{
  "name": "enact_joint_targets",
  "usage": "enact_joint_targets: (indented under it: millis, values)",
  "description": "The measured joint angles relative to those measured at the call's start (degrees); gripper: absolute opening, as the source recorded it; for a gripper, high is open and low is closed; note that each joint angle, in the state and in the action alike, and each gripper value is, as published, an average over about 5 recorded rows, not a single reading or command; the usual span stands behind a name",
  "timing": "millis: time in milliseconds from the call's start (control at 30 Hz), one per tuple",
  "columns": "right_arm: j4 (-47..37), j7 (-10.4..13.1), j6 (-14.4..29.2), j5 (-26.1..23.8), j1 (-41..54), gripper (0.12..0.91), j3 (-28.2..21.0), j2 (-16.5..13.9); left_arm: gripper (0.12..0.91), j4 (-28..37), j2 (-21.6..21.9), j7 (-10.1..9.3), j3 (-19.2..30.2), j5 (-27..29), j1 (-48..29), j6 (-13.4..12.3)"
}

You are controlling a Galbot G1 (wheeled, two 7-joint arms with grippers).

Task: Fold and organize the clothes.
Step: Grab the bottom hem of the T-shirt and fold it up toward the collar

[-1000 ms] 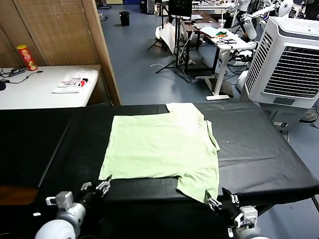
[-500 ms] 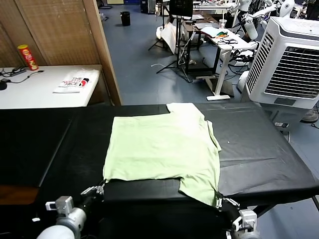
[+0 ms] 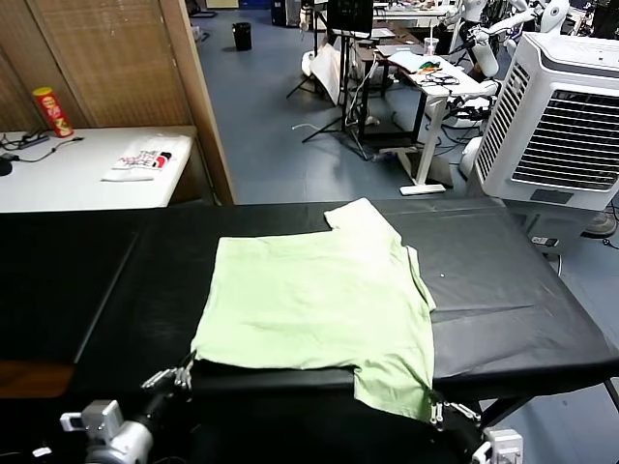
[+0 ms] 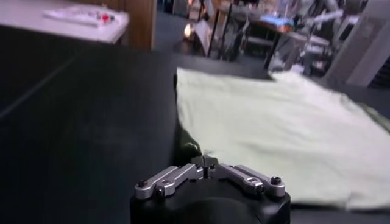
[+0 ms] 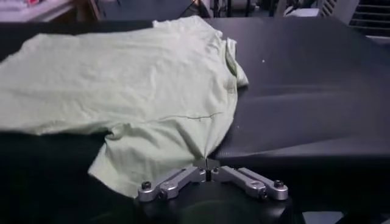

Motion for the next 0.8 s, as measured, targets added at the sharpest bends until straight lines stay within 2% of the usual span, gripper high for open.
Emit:
enact_joint_targets:
  millis: [167,367,600,800]
  values:
    - [-6.2,-1.6,3.8,-0.2,8.3,0.122,-1.5,-3.0,0.126,3.2,-3.9,-0.27,1.7,2.2,-6.5,-1.1]
    - [-14.0,-2.0,5.3,-1.0,18.5,0.122,-4.8,-4.7,0.126,7.4,-6.2,-0.50,2.4,3.9,-13.0,-2.5]
    - [-22.2,-2.0,5.4,-2.9,27.5,0.122,-10.2,-4.3,0.126,12.6,-7.1,0.43,3.7,7.7,-17.8,-4.9]
    - [-27.3,-2.0,5.6,-4.3,32.5,0.122,-13.8,-3.3,0.126,17.0,-7.9,0.43,4.3,9.3,-20.9,-5.5]
